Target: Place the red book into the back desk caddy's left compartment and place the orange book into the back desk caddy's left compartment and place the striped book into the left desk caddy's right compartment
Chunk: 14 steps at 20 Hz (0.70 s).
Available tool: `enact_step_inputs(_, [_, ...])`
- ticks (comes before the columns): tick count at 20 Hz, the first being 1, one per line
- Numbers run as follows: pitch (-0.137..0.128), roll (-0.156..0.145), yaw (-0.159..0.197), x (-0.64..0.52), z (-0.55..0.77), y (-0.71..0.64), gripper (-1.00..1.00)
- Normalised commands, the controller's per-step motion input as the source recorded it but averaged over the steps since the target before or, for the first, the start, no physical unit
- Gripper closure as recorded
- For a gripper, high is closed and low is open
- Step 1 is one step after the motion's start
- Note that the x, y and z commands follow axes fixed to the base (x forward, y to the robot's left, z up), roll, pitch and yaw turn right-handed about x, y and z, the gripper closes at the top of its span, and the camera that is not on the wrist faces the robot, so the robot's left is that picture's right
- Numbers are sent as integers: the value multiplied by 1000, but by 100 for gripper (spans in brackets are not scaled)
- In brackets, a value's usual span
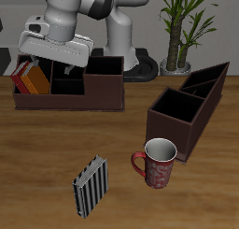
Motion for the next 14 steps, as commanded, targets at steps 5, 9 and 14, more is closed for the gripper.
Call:
enact_step_inputs(5, [12, 78, -9, 619, 273, 623, -100])
enact_step_inputs(9, [20, 59, 3, 620, 98, 601, -100])
enact_step_inputs(14, [16, 22, -42, 578, 105, 349, -100])
